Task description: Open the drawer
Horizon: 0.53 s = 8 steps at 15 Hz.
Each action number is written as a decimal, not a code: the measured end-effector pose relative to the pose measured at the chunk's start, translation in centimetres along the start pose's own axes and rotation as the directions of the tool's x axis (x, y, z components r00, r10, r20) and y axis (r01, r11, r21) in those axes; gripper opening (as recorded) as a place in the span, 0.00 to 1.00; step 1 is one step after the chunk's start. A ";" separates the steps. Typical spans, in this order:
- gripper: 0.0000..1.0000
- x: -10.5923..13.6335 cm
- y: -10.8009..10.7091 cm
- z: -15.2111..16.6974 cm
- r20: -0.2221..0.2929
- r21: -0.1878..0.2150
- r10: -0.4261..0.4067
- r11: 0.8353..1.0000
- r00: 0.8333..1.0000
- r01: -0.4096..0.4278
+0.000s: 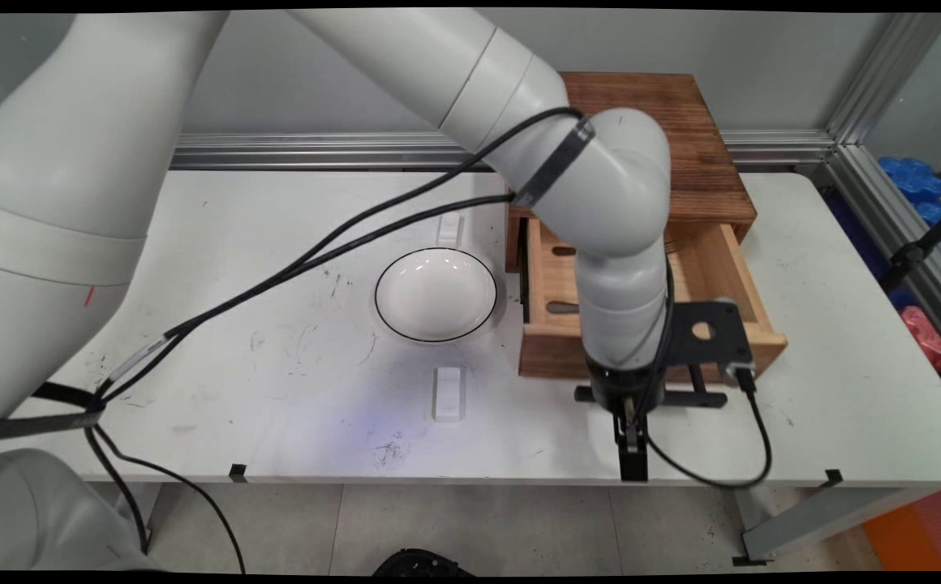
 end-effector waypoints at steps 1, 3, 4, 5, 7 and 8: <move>1.00 0.0 0.9 0.0 -0.006 -0.004 0.000 1.000 1.000 0.000; 1.00 0.1 2.5 -0.1 -0.017 -0.011 -0.003 1.000 1.000 0.003; 1.00 0.1 3.3 -0.1 -0.022 -0.015 -0.005 1.000 1.000 0.004; 1.00 0.1 4.1 -0.2 -0.027 -0.018 -0.006 1.000 1.000 0.005; 1.00 0.2 5.5 -0.3 -0.036 -0.023 -0.008 1.000 0.999 0.007; 1.00 0.2 6.2 -0.4 -0.039 -0.024 -0.009 1.000 0.999 0.008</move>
